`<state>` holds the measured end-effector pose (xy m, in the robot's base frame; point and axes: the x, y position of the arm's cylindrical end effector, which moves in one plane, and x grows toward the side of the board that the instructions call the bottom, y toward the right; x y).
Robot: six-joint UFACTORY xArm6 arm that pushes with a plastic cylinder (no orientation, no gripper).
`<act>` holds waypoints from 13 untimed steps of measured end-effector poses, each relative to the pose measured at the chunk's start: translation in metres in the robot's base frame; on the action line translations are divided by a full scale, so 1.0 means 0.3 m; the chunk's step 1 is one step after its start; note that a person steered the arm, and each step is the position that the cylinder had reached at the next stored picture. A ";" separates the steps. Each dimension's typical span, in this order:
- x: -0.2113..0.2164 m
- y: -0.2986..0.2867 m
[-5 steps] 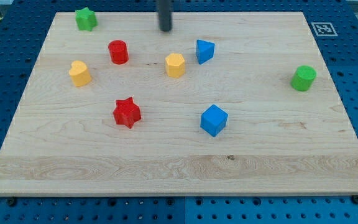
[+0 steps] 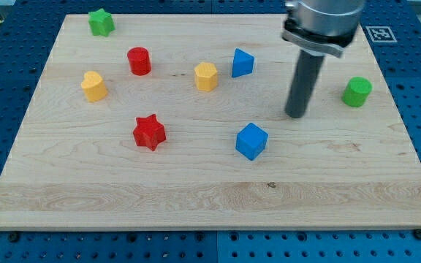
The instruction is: Move the blue cube to the top center of the board
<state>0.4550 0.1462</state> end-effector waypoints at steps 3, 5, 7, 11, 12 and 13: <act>0.441 -0.251; 0.234 -0.385; -0.006 -0.262; 0.241 -0.246; 0.245 -0.246; 0.245 -0.246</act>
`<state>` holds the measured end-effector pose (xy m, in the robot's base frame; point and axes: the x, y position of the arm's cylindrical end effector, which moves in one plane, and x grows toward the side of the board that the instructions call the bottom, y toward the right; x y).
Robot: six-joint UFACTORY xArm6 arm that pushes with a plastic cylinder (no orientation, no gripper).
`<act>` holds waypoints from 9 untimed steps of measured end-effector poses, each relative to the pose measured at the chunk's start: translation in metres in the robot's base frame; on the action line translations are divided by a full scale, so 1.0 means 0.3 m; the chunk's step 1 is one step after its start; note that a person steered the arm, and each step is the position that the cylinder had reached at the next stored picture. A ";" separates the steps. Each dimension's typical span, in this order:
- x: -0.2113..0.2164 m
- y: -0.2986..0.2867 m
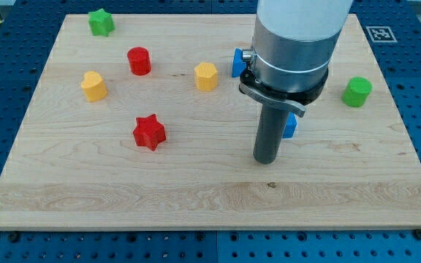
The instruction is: Move the blue cube to the top center of the board
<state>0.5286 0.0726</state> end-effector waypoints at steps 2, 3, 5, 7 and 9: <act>0.030 0.014; -0.161 0.014; -0.185 0.023; -0.083 0.122; -0.407 0.208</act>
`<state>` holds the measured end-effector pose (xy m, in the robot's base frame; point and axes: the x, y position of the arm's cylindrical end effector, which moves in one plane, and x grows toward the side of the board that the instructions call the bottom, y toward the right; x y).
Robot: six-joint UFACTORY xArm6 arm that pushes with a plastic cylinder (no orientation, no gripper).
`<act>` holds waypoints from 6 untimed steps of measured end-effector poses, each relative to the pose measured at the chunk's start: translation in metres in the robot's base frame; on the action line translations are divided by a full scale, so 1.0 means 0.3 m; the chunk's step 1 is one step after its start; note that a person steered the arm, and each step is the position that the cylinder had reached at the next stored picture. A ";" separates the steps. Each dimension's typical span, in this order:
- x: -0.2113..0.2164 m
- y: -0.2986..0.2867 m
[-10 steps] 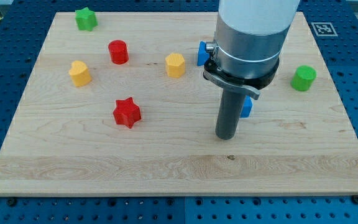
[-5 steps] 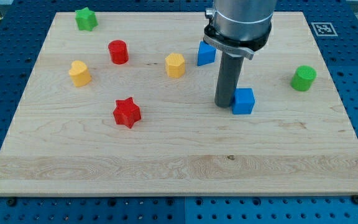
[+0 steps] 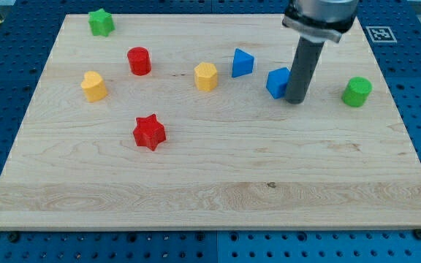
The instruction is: Move the blue cube to the top center of the board
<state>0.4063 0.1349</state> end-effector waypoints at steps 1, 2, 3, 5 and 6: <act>0.010 0.001; 0.076 0.001; -0.065 0.000; -0.235 -0.005; -0.108 0.017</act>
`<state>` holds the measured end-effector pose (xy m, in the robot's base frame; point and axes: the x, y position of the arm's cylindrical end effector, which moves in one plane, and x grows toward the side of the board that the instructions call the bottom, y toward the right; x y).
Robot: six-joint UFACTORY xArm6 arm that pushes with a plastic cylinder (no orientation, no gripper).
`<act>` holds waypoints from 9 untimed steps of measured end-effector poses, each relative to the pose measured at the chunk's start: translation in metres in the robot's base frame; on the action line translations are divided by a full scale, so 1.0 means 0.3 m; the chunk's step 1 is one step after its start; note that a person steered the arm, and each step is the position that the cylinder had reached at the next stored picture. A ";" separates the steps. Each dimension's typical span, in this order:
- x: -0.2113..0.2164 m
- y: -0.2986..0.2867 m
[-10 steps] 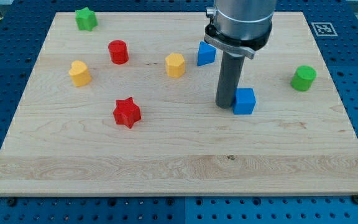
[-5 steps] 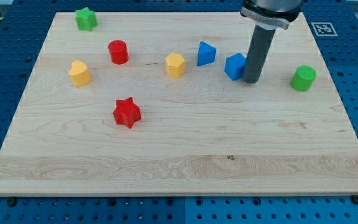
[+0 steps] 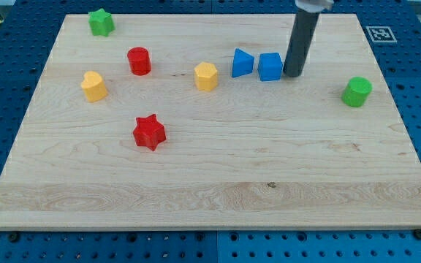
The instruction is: Move the blue cube to the top center of the board
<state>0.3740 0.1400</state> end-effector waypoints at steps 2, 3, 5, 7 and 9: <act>0.092 -0.125; -0.064 -0.160; -0.168 -0.152; -0.114 0.124; -0.240 -0.131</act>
<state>0.3021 0.1007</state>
